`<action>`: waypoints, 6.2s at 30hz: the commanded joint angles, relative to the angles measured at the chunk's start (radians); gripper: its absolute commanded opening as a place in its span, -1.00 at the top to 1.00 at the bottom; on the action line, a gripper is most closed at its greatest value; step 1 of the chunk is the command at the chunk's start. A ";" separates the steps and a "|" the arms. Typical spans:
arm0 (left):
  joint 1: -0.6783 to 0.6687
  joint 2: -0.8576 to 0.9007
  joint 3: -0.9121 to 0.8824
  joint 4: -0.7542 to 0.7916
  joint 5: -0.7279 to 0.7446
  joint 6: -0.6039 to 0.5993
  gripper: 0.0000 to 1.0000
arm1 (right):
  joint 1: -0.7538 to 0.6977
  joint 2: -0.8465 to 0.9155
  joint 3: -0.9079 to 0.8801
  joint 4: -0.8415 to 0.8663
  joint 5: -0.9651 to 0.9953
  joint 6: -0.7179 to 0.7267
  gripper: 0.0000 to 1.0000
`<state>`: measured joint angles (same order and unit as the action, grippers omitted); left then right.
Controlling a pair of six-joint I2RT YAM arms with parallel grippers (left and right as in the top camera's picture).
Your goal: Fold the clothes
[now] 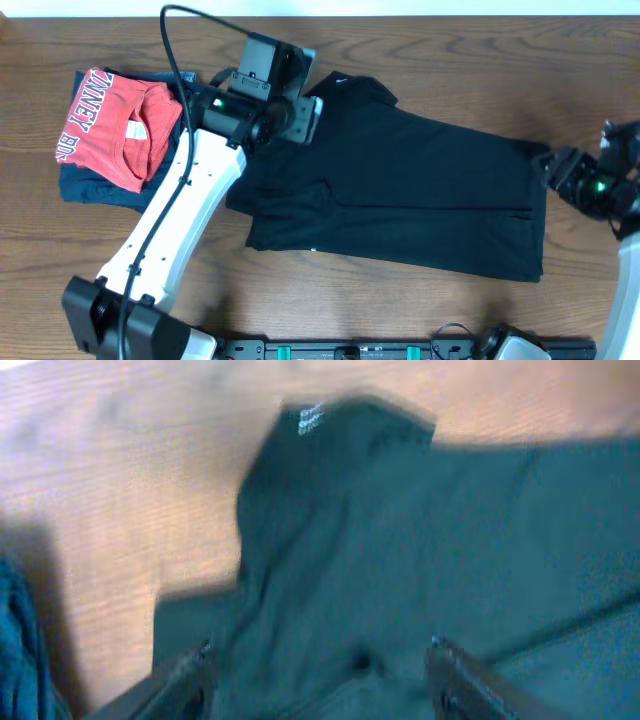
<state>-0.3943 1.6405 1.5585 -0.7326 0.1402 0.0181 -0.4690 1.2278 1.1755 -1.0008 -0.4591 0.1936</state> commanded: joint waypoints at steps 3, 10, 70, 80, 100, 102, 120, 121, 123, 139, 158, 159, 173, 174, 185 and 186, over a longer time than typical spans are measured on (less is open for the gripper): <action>0.004 0.172 0.008 0.172 0.041 0.057 -0.35 | 0.030 0.125 0.034 -0.010 -0.016 -0.008 -0.30; 0.004 0.409 0.008 0.477 0.096 0.056 -0.35 | 0.030 0.211 0.034 -0.042 0.011 -0.008 -0.24; 0.005 0.340 0.008 0.254 0.084 0.065 0.88 | 0.029 0.431 0.027 0.351 0.332 -0.008 -0.28; 0.005 0.277 0.008 0.157 0.084 0.068 0.88 | 0.029 0.660 0.027 0.616 0.351 -0.008 -0.20; 0.005 0.222 0.008 0.103 0.084 0.068 0.88 | 0.031 0.803 0.027 0.718 0.234 -0.114 0.60; 0.005 0.221 0.008 0.097 0.084 0.068 0.88 | 0.027 0.803 0.027 0.712 0.234 -0.114 0.89; 0.005 0.119 0.008 -0.041 0.050 0.068 0.89 | -0.010 0.511 0.028 0.470 0.190 -0.002 0.98; 0.005 0.119 0.008 -0.069 0.049 0.068 0.88 | -0.010 0.498 0.028 0.441 0.177 0.003 0.98; 0.005 0.119 0.008 -0.124 0.024 0.068 0.88 | -0.010 0.474 0.028 0.390 0.174 0.012 0.98; 0.005 0.113 0.008 -0.486 -0.011 0.068 0.88 | -0.010 0.245 0.028 -0.043 0.471 0.102 0.97; 0.005 0.114 -0.010 -0.562 -0.026 0.068 0.52 | -0.010 0.246 0.027 -0.211 0.568 0.049 0.03; 0.005 0.114 -0.010 -0.562 -0.025 0.068 0.49 | -0.010 0.246 0.027 -0.203 0.566 0.049 -0.03; 0.005 0.118 -0.014 -0.554 0.026 0.068 0.33 | -0.036 0.304 -0.167 0.027 0.339 0.053 -0.45; 0.005 0.118 -0.021 -0.545 0.037 0.068 0.33 | -0.048 0.319 -0.183 0.040 0.292 0.053 -0.45; -0.026 0.118 -0.282 -0.261 0.106 0.067 0.22 | -0.190 0.394 -0.235 0.064 0.316 0.094 -0.47; -0.031 0.118 -0.317 -0.214 0.111 0.067 0.22 | -0.190 0.394 -0.244 0.072 0.316 0.094 -0.50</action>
<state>-0.4091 1.7607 1.3155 -1.0069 0.2180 0.0799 -0.6518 1.6222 0.9512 -0.9382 -0.1520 0.2806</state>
